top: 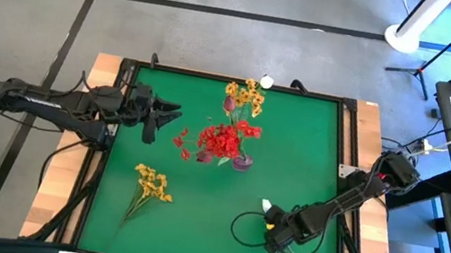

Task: Sort flowers into vase by color
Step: Put the white flower into the transparent vase

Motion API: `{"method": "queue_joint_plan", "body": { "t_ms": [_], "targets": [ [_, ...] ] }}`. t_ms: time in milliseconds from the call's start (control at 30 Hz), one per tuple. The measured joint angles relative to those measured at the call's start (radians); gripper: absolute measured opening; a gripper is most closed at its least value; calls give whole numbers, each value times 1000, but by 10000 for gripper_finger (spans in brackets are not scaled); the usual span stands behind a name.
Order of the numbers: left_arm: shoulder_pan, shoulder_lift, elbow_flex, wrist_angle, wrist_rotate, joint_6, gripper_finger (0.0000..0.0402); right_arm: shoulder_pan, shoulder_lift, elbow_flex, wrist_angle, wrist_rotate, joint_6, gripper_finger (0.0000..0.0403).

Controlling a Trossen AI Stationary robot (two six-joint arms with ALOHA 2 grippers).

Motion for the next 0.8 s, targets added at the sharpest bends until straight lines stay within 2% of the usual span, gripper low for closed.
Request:
{"method": "queue_joint_plan", "body": {
  "t_ms": [133, 233, 533, 700, 800],
  "targets": [
    [-17, 0, 0, 21, -1, -25, 133, 10, 7, -1, -13, 11, -20, 243],
    [-34, 0, 0, 36, -1, -41, 133, 12, 8, -2, -26, 23, -17, 209],
    [-90, 0, 0, 133, -2, -46, 133, 11, 2, -3, -48, 28, -101, 20],
    [-104, 0, 0, 190, -2, -24, 133, 8, -41, -8, -29, 148, -109, 24],
    [-105, -1, 0, 208, -2, -23, 133, -4, -87, -7, -34, 240, -126, 10]
  ]
}}
